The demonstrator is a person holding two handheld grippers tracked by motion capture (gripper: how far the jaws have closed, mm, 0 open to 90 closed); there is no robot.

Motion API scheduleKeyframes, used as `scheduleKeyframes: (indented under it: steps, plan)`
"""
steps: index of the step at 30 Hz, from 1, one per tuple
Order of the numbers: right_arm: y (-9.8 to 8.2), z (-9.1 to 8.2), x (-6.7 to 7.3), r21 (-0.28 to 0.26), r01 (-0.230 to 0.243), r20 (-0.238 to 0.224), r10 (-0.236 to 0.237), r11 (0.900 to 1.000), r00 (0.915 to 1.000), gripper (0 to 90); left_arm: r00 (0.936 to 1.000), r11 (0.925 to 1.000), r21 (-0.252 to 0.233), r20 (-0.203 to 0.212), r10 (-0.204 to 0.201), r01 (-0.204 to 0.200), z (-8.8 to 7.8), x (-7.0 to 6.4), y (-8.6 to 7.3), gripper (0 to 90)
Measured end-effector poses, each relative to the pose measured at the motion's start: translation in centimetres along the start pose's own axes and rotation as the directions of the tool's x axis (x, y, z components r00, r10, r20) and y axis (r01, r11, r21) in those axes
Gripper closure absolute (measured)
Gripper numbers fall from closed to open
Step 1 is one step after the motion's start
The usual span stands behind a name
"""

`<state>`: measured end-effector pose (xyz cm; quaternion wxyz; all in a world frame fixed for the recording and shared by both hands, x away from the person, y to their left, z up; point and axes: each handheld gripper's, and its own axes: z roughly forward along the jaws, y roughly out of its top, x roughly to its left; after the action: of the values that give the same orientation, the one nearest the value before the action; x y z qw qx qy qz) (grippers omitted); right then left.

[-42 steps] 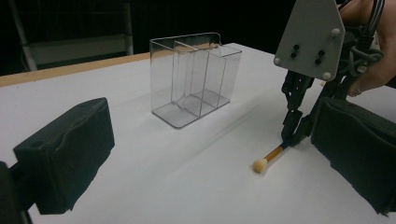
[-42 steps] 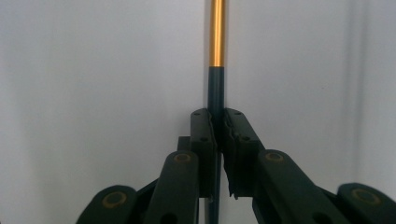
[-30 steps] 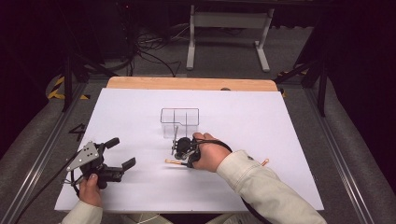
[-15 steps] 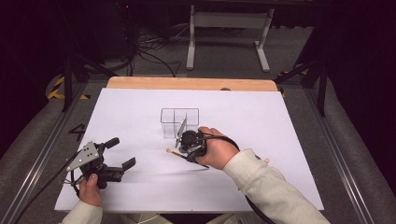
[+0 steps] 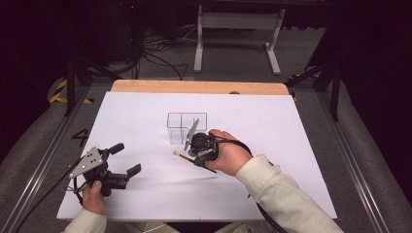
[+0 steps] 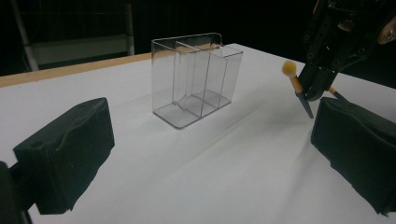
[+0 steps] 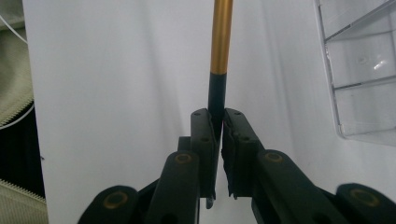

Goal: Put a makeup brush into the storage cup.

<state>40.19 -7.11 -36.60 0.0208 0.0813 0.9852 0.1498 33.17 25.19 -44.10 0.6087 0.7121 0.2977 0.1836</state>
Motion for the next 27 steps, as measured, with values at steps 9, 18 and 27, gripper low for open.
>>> scheduleKeyframes:
  steps: [9, 18, 27]
  plan:
    - [0.0, -1.3, 0.3, -0.076, -0.003, 0.014, 0.004, 0.997, 0.9999, 83.8, 1.0000, 1.0000, 0.001, 0.002, -0.006, 0.006, 0.0, -0.1, 0.0, 0.4]
    - [-0.3, -2.6, 0.1, -0.178, -0.016, 0.026, 0.021, 0.984, 0.9994, 83.8, 1.0000, 1.0000, -0.001, 0.000, 0.000, 0.000, 0.0, 0.0, 0.0, 0.4]
    - [-0.9, -3.5, -0.1, -0.283, -0.024, 0.039, 0.036, 0.959, 0.9986, 83.8, 1.0000, 1.0000, 0.001, 0.001, -0.001, 0.001, 0.0, 0.0, 0.0, 0.4]
